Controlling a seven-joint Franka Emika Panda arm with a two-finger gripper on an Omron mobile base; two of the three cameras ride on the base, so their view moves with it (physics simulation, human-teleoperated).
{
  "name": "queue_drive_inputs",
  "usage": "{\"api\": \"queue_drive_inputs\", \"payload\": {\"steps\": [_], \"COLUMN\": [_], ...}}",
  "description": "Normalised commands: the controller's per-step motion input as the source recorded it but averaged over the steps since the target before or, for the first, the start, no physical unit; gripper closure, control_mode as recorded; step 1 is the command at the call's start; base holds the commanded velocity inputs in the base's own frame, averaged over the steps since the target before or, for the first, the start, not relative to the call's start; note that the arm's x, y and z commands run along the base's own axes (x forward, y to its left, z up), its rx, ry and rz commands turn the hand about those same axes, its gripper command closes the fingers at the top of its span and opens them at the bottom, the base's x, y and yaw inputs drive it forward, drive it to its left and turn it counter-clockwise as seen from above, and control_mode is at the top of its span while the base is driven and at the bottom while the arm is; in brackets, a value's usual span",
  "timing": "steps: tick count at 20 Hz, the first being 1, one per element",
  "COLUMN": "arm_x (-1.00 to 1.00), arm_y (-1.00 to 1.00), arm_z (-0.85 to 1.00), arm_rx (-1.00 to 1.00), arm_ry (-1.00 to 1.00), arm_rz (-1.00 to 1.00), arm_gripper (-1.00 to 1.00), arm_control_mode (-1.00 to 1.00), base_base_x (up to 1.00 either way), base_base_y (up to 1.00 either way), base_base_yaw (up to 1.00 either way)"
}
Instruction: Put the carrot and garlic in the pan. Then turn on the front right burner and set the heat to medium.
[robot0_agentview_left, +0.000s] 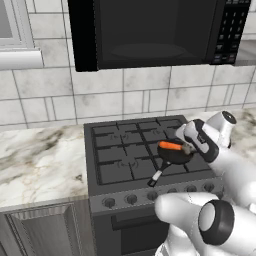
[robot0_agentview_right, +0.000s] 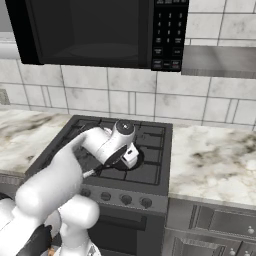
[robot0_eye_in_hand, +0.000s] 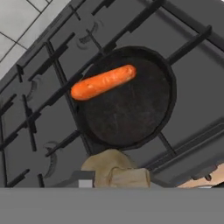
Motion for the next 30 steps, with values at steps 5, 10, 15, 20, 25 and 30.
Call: {"api": "queue_drive_inputs", "payload": {"steps": [5,10,15,20,25,30], "arm_x": [0.4,0.27,0.28,0.26,0.16,0.01], "arm_y": [0.0,0.0,0.0,0.0,0.0,0.0], "arm_z": [-0.31,-0.33,-0.35,-0.34,-0.28,-0.23], "arm_rx": [0.0,0.0,0.0,0.0,0.0,0.0], "arm_ry": [0.06,0.07,0.08,0.07,0.04,0.0], "arm_rz": [0.0,0.0,0.0,0.0,0.0,0.0], "arm_gripper": [1.0,1.0,1.0,1.0,1.0,1.0], "arm_control_mode": [-1.0,-1.0,-1.0,-1.0,-1.0,-1.0], "base_base_x": [0.0,0.0,0.0,0.0,0.0,0.0], "base_base_y": [0.0,0.0,0.0,0.0,0.0,0.0], "base_base_yaw": [0.0,0.0,0.0,0.0,0.0,0.0]}}
